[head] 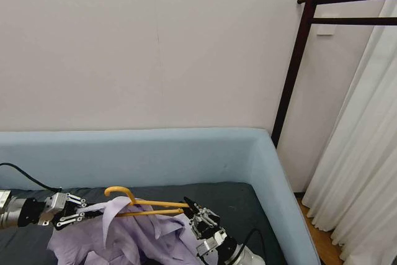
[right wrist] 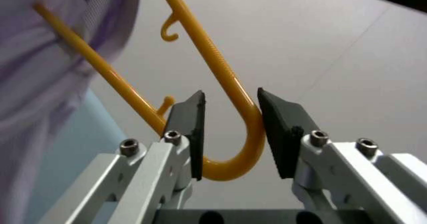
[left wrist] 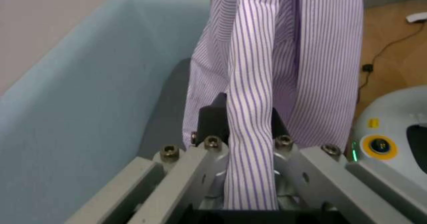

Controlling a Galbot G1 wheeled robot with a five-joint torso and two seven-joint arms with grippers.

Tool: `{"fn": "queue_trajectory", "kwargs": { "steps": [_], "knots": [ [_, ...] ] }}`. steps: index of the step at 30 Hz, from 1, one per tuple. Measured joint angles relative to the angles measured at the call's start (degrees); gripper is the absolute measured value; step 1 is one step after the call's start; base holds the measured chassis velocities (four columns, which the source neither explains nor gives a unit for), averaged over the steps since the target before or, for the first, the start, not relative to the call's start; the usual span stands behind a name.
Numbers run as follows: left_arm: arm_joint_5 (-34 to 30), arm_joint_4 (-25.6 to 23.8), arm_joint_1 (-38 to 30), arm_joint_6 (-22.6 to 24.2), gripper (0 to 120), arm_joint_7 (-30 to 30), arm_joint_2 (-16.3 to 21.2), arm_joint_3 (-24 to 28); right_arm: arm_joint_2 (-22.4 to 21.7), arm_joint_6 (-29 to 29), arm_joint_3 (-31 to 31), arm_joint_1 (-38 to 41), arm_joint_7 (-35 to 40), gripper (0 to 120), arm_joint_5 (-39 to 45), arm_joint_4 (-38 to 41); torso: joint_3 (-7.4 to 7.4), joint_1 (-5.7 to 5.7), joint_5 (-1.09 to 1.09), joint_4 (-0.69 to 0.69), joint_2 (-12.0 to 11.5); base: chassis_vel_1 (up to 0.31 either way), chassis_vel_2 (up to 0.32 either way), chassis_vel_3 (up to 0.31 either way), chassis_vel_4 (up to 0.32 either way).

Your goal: Pick up the clothes from the sofa and hang them on the clothes hanger.

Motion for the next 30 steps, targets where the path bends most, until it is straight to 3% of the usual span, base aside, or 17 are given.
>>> {"fn": "queue_trajectory", "kwargs": {
  "steps": [1, 6, 8, 10, 11, 12, 15, 16, 19, 24, 30],
  "knots": [
    [0.0, 0.0, 0.0, 0.0, 3, 0.0, 0.0, 0.0, 0.0, 0.0, 0.0, 0.0, 0.0, 34, 0.0, 0.0, 0.0, 0.0, 0.0, 0.0, 0.0, 0.0, 0.0, 0.0, 0.0],
    [-0.77, 3.02, -0.96, -0.1, 1, -1.14, -2.01, 0.17, -1.77, 0.76, -5.36, -0.3, -8.14, 57, 20.4, 0.6, 0.0, 0.0, -0.03, 0.0, 0.0, 0.0, 0.0, 0.0, 0.0],
    [-0.81, 3.26, -1.02, -0.11, 1, -1.26, -2.23, 0.17, -1.83, 0.76, -5.9, -0.3, -9.69, 60, 23.55, 0.54, 0.0, 0.0, -0.02, 0.0, 0.0, 0.0, 0.0, 0.0, 0.0],
    [-1.34, 3.82, -1.14, -0.15, 1, -1.75, -2.94, 0.16, -1.79, 0.77, -8.21, 0.26, -16.23, 70, 36.61, -0.77, 0.0, 0.0, -0.03, 0.0, 0.0, 0.0, 0.0, 0.0, 0.0],
    [-1.34, 3.82, -1.14, -0.15, 1, -1.75, -2.94, 0.16, -1.79, 0.77, -8.21, 0.26, -16.23, 70, 36.61, -0.77, 0.0, 0.0, -0.03, 0.0, 0.0, 0.0, 0.0, 0.0, 0.0],
    [-1.62, 3.9, -1.19, -0.16, 1, -1.96, -3.21, 0.1, -1.69, 0.76, -9.18, 0.7, -19.33, 74, 41.68, -1.6, 0.0, 0.0, -0.03, 0.0, 0.0, 0.0, 0.0, 0.0, 0.0],
    [-3.03, 3.6, -1.46, -0.11, 1, -2.64, -4.18, -0.51, -1.24, -5.09, -13.81, 2.77, -28.7, 88, 61.38, -3.27, 0.0, 0.0, -0.03, 0.0, 0.0, 0.0, 0.0, 0.0, 0.0],
    [-3.03, 3.6, -1.46, -0.11, 1, -2.64, -4.18, -0.51, -1.24, -5.09, -13.81, 2.77, -28.7, 88, 61.38, -3.27, 0.0, 0.0, -0.03, 0.0, 0.0, 0.0, 0.0, 0.0, 0.0],
    [-3.59, 2.21, -1.19, 0.08, 1, -3.05, -4.54, -0.9, -0.65, -12.31, -17.94, 4.55, -30.77, 99, 75.77, -2.01, 0.0, 0.0, -0.02, 0.0, 0.0, 0.0, 0.0, 0.0, 0.0],
    [-3.96, 0.85, -0.64, 0.09, 1, -3.56, -4.76, -1.13, -0.16, -18.41, -21.41, 6.35, -32.33, 100, 87.95, 0.64, 0.0, 0.0, -0.02, 0.01, 0.0, 0.0, 0.0, 0.0, 0.0],
    [-4.05, 0.62, -0.64, -0.04, 1, -3.81, -5.56, -1.15, 0.73, -19.96, -22.61, 6.65, -31.45, 100, 87.31, 0.34, 0.0, 0.0, -0.03, 0.0, 0.0, 0.0, 0.0, 0.0, 0.0]
  ]
}}
